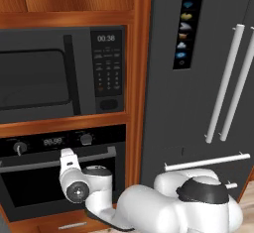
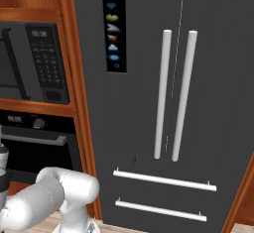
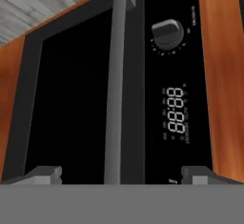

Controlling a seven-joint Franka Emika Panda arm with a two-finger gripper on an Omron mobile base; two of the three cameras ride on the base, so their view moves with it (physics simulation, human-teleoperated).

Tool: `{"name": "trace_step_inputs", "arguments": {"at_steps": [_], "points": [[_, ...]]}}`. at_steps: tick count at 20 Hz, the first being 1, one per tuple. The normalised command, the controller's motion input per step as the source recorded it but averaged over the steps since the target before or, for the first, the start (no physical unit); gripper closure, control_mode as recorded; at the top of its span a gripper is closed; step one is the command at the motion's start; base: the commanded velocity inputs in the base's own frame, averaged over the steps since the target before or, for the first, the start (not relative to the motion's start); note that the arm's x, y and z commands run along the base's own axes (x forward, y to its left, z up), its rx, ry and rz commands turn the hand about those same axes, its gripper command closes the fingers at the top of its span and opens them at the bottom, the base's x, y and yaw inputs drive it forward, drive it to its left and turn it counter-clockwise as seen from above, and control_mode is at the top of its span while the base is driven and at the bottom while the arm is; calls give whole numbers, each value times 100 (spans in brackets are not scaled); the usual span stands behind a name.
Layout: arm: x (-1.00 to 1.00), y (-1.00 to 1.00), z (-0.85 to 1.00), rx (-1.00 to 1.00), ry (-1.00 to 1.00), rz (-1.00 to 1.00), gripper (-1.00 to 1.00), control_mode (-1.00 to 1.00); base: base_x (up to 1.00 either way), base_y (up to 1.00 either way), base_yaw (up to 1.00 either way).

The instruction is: Take the fish from the oven and place it on the plate on the counter.

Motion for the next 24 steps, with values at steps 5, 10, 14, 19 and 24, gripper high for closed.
{"name": "trace_step_inputs", "arguments": {"at_steps": [5,10,14,19,24], "points": [[0,5,-3,-1,-4,0,-100,-100,0,0,0],[1,0,-8,-1,0,0,-100,-100,0,0,0],[0,0,-5,0,-5,0,-100,-100,0,0,0],[6,0,-4,-1,-7,-1,-100,-100,0,0,0],[12,0,-5,0,-2,-13,-100,-100,0,0,0]]}}
